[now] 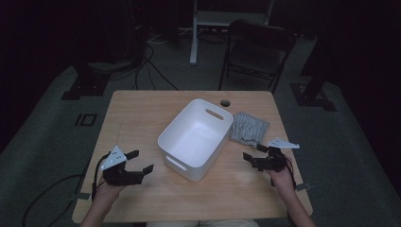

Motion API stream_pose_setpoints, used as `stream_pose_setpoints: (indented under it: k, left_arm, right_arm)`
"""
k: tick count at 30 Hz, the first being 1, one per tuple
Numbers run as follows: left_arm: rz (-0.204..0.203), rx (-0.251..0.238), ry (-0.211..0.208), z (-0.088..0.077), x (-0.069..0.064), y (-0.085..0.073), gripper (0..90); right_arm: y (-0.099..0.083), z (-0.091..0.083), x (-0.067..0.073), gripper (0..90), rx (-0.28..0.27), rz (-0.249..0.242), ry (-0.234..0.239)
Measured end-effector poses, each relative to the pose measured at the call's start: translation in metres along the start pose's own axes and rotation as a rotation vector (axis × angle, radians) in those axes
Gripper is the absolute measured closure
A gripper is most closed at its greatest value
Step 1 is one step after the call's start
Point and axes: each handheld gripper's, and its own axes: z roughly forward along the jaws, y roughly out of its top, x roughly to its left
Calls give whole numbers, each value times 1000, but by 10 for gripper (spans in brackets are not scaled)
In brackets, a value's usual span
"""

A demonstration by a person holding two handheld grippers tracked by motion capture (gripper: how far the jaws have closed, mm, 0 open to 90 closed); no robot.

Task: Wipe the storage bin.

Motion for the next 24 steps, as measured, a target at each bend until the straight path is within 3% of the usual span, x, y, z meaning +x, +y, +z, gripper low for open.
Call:
stream_pose_setpoints:
  k: [7,13,24]
  left_arm:
    - [-23,32,5,3,1,-20,160]
    - [-18,69,53,1,5,-35,160]
    - [-63,119,144,-1,17,-58,160]
  right_arm:
    - [-11,-7,-1,142,9,1,-4]
    - [-26,-15,-5,142,42,8,-21]
    - [-44,-26,-12,140,71,19,-70]
